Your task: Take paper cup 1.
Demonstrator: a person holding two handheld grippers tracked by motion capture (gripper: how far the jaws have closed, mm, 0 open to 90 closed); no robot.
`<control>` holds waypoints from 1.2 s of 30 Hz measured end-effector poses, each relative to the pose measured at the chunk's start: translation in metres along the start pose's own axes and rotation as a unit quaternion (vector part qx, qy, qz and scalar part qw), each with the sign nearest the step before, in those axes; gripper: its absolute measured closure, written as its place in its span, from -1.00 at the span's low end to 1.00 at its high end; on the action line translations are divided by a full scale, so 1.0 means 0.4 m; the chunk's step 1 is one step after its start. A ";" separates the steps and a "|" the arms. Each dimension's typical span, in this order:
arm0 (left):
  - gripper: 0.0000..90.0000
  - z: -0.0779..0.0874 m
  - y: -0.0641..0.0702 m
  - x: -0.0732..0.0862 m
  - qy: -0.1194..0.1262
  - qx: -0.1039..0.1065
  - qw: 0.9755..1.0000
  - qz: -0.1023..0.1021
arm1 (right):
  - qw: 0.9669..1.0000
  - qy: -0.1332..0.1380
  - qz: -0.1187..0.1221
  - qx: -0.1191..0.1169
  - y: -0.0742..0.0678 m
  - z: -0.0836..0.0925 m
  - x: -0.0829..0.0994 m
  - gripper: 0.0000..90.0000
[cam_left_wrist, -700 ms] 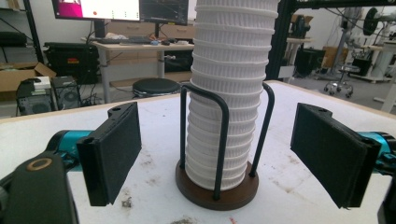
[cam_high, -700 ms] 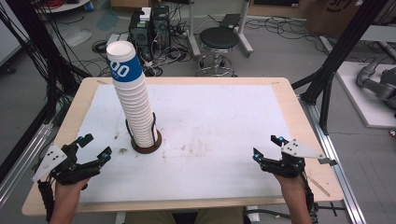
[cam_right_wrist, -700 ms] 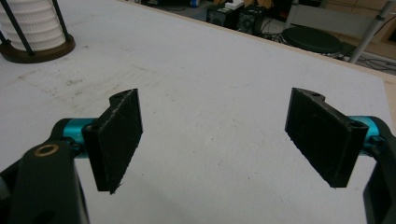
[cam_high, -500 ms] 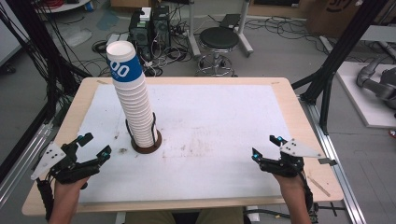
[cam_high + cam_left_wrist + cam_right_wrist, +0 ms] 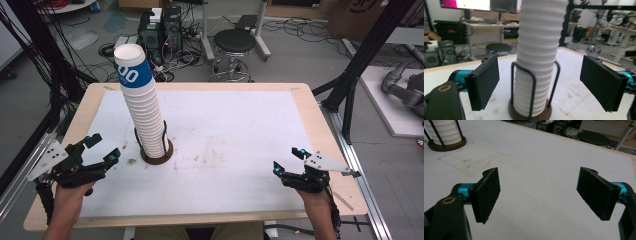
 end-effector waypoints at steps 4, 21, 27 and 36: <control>-0.65 -0.001 0.015 -0.041 -0.003 0.010 1.000 -0.008 | 1.000 0.004 -0.004 0.001 -0.001 0.015 -0.004 -0.57; -0.65 -0.010 0.044 -0.219 0.008 0.041 0.999 -0.026 | 1.000 0.002 -0.004 -0.016 0.012 0.003 -0.003 -0.57; -0.65 -0.007 0.041 -0.294 0.008 0.046 0.998 -0.029 | 1.000 0.007 -0.002 -0.017 0.007 0.006 -0.009 -0.57; -0.65 -0.029 0.039 -0.399 0.004 0.042 0.998 -0.047 | 1.000 0.003 0.002 -0.021 -0.001 0.001 -0.008 -0.57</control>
Point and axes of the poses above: each handheld gripper's, and its own axes: z roughly backward along the jaws, x roughly out of its underside, y roughly to its right, the point moved 10 cm from there along -z, roughly forward along the jaws, and after that the axes turned 12 degrees about -y, right-handed, at the moved point
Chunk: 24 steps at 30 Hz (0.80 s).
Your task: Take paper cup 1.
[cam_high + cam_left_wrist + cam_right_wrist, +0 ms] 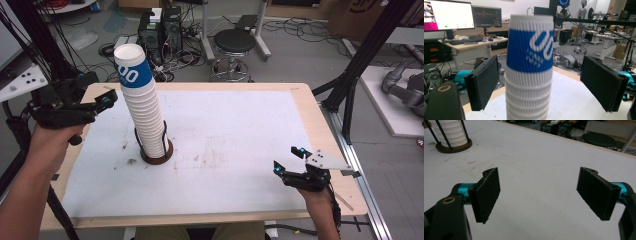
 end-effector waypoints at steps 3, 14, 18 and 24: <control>-0.65 -0.018 0.003 -0.024 -0.006 0.002 1.000 -0.007 | 1.000 0.000 0.000 0.000 0.001 0.000 0.000 -0.57; -0.65 -0.088 -0.021 -0.088 -0.020 -0.006 1.000 0.004 | 1.000 0.000 0.002 -0.003 -0.001 -0.004 0.000 -0.57; -0.65 -0.108 -0.027 -0.092 -0.030 -0.007 0.999 0.007 | 1.000 0.001 0.002 -0.003 0.002 -0.003 0.001 -0.57; -0.65 -0.135 -0.017 -0.096 -0.042 -0.002 0.999 -0.001 | 1.000 0.001 0.001 -0.003 0.003 -0.002 0.001 -0.57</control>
Point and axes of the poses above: each handheld gripper's, and its own axes: z roughly backward along the jaws, x roughly out of its underside, y roughly to its right, the point moved 10 cm from there along -z, roughly forward along the jaws, and after that the axes turned 12 degrees about -y, right-handed, at the moved point
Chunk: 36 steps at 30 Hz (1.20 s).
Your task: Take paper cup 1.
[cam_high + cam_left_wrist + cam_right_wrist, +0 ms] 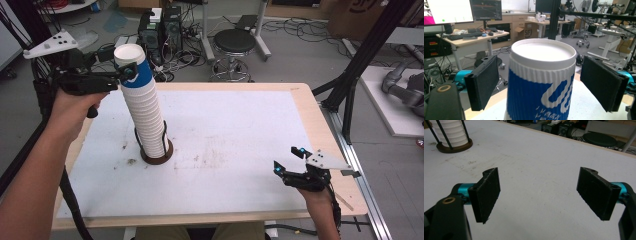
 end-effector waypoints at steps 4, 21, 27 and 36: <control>-0.66 -0.014 0.002 -0.004 -0.004 0.000 1.000 0.000 | 1.000 -0.001 0.000 -0.001 -0.001 -0.001 0.000 -0.57; -0.37 -0.019 -0.002 -0.024 0.003 0.009 1.000 0.011 | 1.000 -0.001 -0.001 0.000 0.000 0.000 0.001 -0.57; -0.37 0.001 0.004 -0.069 0.014 0.008 1.000 0.004 | 1.000 -0.003 -0.002 -0.001 -0.001 -0.001 0.002 -0.57; -0.36 0.044 0.005 -0.137 0.047 0.011 0.999 0.012 | 1.000 -0.001 -0.002 -0.002 -0.001 0.000 0.001 -0.57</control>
Point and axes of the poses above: each handheld gripper's, and its own axes: z roughly backward along the jaws, x roughly out of its underside, y roughly to its right, the point moved 10 cm from there along -z, roughly forward along the jaws, and after that the axes turned 12 degrees about -y, right-handed, at the moved point
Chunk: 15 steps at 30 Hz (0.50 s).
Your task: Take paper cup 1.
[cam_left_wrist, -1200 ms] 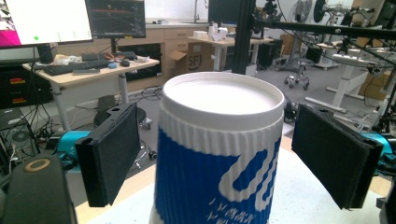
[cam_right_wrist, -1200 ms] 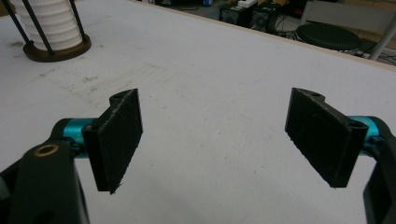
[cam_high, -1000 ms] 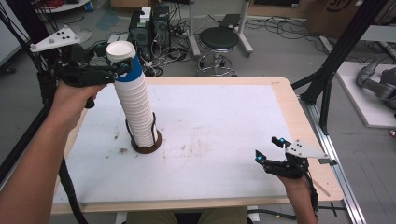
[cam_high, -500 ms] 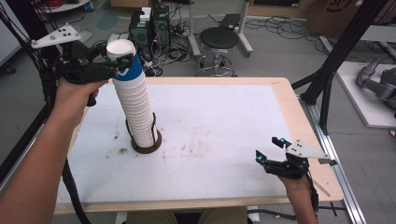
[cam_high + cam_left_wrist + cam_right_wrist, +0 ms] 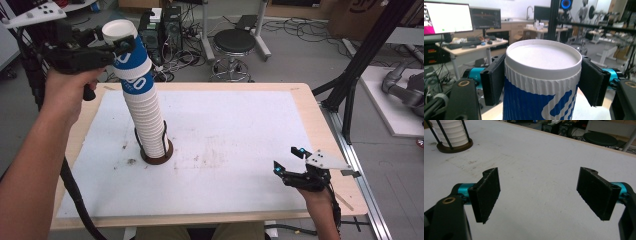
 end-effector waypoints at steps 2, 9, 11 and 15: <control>-0.35 0.011 0.000 -0.013 0.006 -0.001 1.000 -0.002 | 1.000 -0.001 0.000 0.000 0.000 0.000 0.001 -0.57; -0.35 0.065 -0.008 -0.050 0.027 -0.010 1.000 -0.004 | 1.000 0.001 0.001 0.000 0.001 0.000 -0.001 -0.57; -0.35 0.084 -0.012 -0.056 0.033 -0.013 0.999 -0.005 | 1.000 0.000 0.000 -0.001 -0.001 -0.001 0.000 -0.57; -0.35 0.120 -0.023 -0.060 0.039 -0.021 0.999 -0.007 | 1.000 -0.001 0.001 -0.001 -0.004 -0.002 -0.001 -0.57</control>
Point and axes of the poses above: each handheld gripper's, and its own axes: z roughly backward along the jaws, x roughly out of its underside, y roughly to its right, the point moved 10 cm from there along -z, roughly forward along the jaws, and after that the axes turned 12 degrees about -y, right-handed, at the moved point
